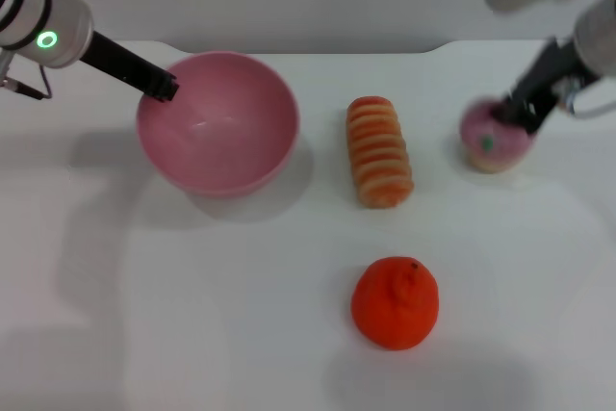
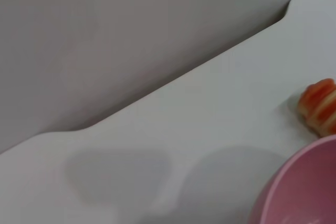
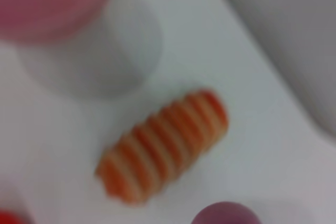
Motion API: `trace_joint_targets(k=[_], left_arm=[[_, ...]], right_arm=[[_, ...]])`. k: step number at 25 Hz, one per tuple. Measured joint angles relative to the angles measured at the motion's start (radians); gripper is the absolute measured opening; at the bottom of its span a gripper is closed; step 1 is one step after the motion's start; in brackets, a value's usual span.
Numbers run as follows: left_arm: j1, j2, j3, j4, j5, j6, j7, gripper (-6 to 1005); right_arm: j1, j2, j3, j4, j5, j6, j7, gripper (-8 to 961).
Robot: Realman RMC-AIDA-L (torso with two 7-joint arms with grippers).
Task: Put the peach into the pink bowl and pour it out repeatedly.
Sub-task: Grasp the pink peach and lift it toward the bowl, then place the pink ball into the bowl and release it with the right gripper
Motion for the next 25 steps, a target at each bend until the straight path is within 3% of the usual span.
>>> trace_joint_targets(k=[5, 13, 18, 25], left_arm=[[-0.035, -0.022, 0.001, -0.005, 0.0, -0.003, 0.014, 34], [-0.057, -0.031, 0.028, -0.01, 0.0, -0.003, 0.007, 34], [-0.067, -0.034, 0.03, -0.011, -0.002, -0.003, 0.005, 34], [-0.072, -0.035, 0.04, -0.011, -0.007, -0.007, 0.004, 34]], right_arm=[[0.041, 0.0, 0.037, -0.099, 0.055, 0.015, -0.048, 32], [0.059, -0.001, 0.047, -0.241, 0.255, 0.063, -0.124, 33], [0.059, 0.001, -0.013, -0.224, 0.362, 0.095, -0.167, 33], [0.068, 0.004, -0.135, -0.118, 0.37, 0.182, -0.17, 32]])
